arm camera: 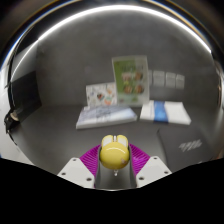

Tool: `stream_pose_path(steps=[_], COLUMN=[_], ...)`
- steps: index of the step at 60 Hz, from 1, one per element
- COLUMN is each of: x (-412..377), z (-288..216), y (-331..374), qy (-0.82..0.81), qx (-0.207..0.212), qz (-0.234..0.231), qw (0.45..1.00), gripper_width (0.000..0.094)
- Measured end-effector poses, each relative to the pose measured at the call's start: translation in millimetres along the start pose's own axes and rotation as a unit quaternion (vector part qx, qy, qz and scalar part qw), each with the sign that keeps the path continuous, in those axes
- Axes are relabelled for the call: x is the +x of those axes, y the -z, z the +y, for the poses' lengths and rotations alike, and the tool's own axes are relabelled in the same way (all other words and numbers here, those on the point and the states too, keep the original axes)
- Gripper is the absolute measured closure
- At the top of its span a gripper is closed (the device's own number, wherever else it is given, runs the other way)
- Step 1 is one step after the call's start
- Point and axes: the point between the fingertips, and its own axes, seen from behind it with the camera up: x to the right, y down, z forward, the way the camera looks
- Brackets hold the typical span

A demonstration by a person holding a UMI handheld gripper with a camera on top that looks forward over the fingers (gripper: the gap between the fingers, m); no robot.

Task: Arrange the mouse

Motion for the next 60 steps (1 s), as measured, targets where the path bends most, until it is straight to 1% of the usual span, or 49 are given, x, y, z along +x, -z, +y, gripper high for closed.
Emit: stream_pose_path(steps=[6,8,10,13,14,18,19,21,24,27,31,32,36,37,38,39,40,41,42,43,46,49,50,51,55,60], x=[47,72,102,154,170,226,239,262,292,305,305,309,313,314,314,311,314,313,313,314,313,311,310,309,312,326], z=[-88,-109,-122,-127,-129,-102,-90,-68,-30,0,26,34,47,49,52,50,58,59,57,57,57,44,40,37,32,39], y=[52,67,78,82,91,87,76,58,50,39,16,14,8,6,4,5,-2,-2,-2,-1,5,17,22,27,54,95], qy=[0.052,0.06,0.063,0.054,0.049,0.03,0.02,0.001,-0.019,-0.03,-0.028,-0.027,-0.02,-0.017,-0.014,-0.01,-0.007,-0.005,-0.004,-0.003,-0.006,-0.007,-0.008,-0.008,-0.007,-0.013], qx=[0.093,0.115,0.127,0.129,0.122,0.093,0.09,0.071,0.03,0.0,-0.029,-0.031,-0.042,-0.044,-0.046,-0.058,-0.058,-0.061,-0.053,-0.054,-0.059,-0.041,-0.034,-0.028,-0.019,-0.018], qz=[0.061,0.084,0.108,0.143,0.153,0.165,0.165,0.168,0.159,0.143,0.115,0.105,0.088,0.085,0.082,0.082,0.075,0.07,0.066,0.063,0.049,0.031,0.026,0.021,0.011,0.015], qw=[0.992,0.988,0.984,0.98,0.979,0.982,0.982,0.983,0.987,0.989,0.992,0.994,0.995,0.995,0.996,0.995,0.995,0.996,0.996,0.997,0.997,0.999,0.999,0.999,1.0,1.0], gripper_width=[0.0528,0.0529,0.053,0.0531,0.0531,0.053,0.0531,0.053,0.053,0.0529,0.0527,0.0526,0.052,0.0484,0.0493,0.041,0.0379,0.0427,0.0344,0.0316,0.0177,0.0039,0.0081,0.0092,0.0087,0.0087])
